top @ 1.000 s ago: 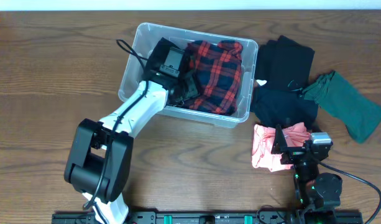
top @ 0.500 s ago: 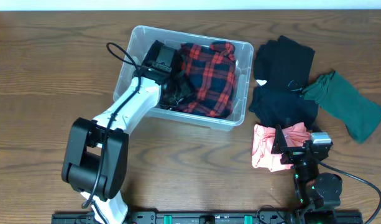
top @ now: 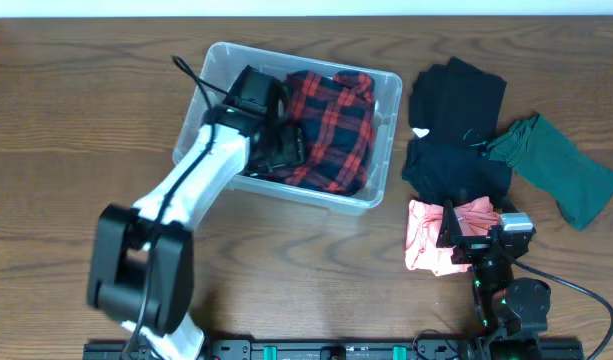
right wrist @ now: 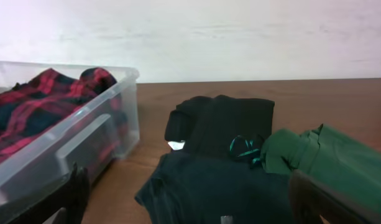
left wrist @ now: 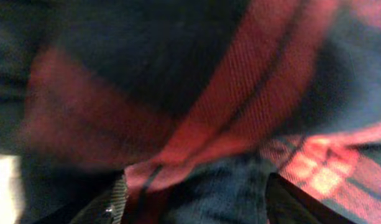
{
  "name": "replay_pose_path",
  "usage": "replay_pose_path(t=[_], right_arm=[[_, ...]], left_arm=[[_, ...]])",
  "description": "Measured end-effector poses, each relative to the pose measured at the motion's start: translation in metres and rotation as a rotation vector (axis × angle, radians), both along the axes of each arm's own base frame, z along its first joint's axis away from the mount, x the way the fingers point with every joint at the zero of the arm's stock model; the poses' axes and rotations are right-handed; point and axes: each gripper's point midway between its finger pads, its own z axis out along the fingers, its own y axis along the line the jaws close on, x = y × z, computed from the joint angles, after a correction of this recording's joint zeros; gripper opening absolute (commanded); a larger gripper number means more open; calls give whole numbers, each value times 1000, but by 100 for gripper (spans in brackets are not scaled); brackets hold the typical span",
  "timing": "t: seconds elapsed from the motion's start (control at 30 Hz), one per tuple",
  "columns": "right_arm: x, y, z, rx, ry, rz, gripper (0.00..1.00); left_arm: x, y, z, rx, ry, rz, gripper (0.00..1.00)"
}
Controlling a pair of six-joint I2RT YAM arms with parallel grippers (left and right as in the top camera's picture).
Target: Pack container
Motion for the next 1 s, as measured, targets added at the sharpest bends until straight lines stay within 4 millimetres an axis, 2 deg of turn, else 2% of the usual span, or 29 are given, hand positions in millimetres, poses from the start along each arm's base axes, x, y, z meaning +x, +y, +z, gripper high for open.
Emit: replay_pose_path(t=[0.1,0.17,0.23,0.33,0.6,0.7,0.77,0.9,0.93,0.97,1.0], right_arm=[[0,0,0,0,0,-1,99],[0,0,0,0,0,0,99],[0,0,0,0,0,0,99],[0,0,0,0,0,0,99],[0,0,0,0,0,0,99],[0,0,0,0,0,-1,99],[0,0,0,0,0,0,99],[0,0,0,0,0,0,99],[0,0,0,0,0,0,99],[0,0,0,0,0,0,99],[0,0,0,0,0,0,99]], left_arm=[[1,23,37,98,-128,-46,83],[4,42,68,156,-228,-49,83],[6,58,90,196,-299,-40,84],[11,90,109,264,-354,3,84],[25,182,93,391,-299,129,87],[26,204,84,400,-275,120,86],[26,210,76,384,-254,95,84],[29,205,52,325,-205,23,76],[29,203,46,312,-192,9,69],[29,201,41,302,-181,0,57],[29,199,36,293,-168,-11,51]])
